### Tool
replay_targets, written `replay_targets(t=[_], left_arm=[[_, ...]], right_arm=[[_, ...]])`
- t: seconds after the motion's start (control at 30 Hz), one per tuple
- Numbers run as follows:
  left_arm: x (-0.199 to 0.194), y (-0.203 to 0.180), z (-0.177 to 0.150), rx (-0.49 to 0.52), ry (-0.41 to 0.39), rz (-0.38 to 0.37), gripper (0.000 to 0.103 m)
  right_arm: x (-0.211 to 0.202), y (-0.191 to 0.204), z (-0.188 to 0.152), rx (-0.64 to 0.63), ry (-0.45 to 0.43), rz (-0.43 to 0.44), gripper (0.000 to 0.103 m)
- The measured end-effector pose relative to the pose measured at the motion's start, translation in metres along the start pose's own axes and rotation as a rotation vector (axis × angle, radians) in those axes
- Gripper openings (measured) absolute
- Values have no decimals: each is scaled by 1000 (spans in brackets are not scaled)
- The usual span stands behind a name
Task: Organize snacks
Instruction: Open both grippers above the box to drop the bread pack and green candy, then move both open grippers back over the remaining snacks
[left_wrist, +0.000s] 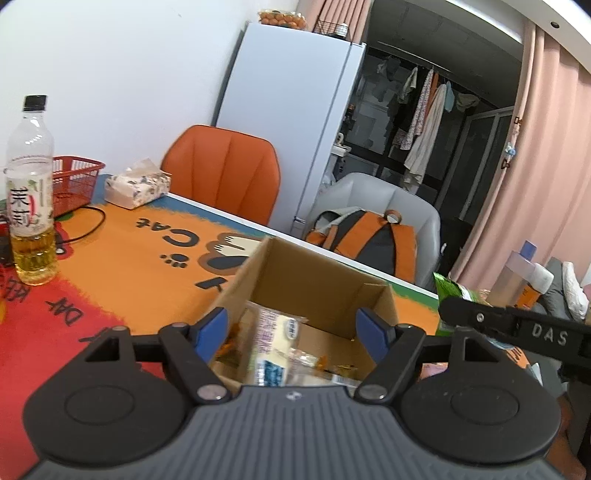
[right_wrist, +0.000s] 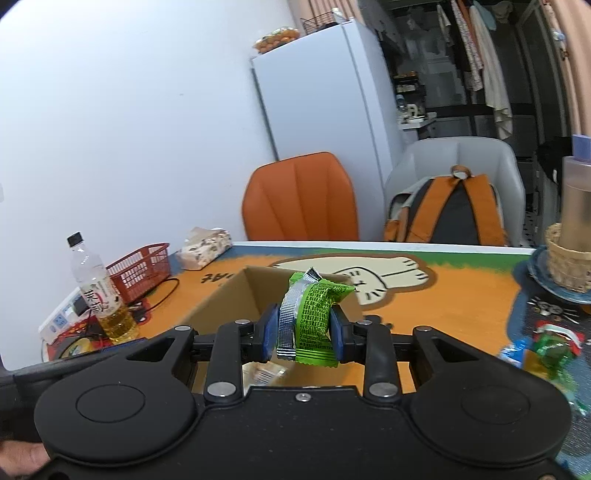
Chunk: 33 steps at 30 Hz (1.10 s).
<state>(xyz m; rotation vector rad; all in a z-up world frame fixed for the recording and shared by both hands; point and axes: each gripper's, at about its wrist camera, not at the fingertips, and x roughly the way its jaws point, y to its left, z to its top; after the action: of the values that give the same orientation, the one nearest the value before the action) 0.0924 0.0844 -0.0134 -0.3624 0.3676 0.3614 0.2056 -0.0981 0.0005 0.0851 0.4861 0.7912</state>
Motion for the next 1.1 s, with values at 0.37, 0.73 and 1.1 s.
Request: replay_targets(t=[0.37, 0.73, 1.1], left_arm=[[-2, 23, 0, -28, 6, 46, 76], [-1, 22, -8, -36, 26, 33, 83], [-5, 0, -15, -14, 13, 73, 99]], right_arm=[[23, 20, 1, -16, 0, 27, 48], [2, 4, -14, 22, 24, -12, 70], [-36, -26, -30, 57, 25, -86, 93]])
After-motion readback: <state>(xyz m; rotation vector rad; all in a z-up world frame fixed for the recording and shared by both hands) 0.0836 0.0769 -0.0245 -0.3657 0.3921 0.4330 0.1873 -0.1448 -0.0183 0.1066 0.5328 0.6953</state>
